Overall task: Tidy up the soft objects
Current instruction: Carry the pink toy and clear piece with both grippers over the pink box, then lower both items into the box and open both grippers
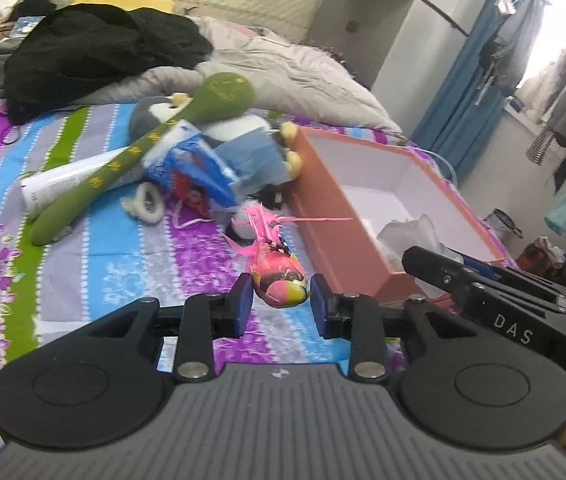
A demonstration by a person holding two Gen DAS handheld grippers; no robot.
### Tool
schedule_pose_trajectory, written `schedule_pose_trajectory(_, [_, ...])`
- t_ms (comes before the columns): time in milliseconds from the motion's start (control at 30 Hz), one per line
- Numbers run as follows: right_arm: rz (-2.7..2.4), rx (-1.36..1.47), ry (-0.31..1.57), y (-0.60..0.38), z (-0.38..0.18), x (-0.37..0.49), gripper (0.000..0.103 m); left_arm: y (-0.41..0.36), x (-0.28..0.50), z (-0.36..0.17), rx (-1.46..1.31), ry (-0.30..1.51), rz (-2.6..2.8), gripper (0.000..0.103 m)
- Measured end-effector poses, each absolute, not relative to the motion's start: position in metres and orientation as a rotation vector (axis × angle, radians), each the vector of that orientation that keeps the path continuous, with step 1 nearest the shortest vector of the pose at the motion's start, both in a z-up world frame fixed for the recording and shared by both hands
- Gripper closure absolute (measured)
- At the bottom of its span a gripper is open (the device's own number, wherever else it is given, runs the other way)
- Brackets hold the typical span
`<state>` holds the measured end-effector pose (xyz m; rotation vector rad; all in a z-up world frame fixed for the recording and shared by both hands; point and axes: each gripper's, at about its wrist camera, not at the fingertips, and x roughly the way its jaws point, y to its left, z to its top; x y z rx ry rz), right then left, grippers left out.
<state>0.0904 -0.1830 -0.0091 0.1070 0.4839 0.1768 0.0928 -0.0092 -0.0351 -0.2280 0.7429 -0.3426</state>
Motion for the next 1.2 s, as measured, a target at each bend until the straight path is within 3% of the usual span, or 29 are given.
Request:
schedule_pose_trajectory(633, [-0.036,0.152,0.486,-0.253,-0.004,0.058,0.074,-0.105,0.103,-0.036,-0.136,0.772,-0.543,0.067])
schedule_pose_trajectory(967, [-0.126,0.169,0.468,-0.299,0.010,0.099,0.073,-0.155,0.152,-0.007,-0.084,0.695,-0.604,0.067])
schedule_pose_trajectory(1200, [-0.142,0.168,0.514,-0.321,0.007,0.132,0.073,-0.175,0.198,-0.010,-0.093,0.738,-0.599,0.067])
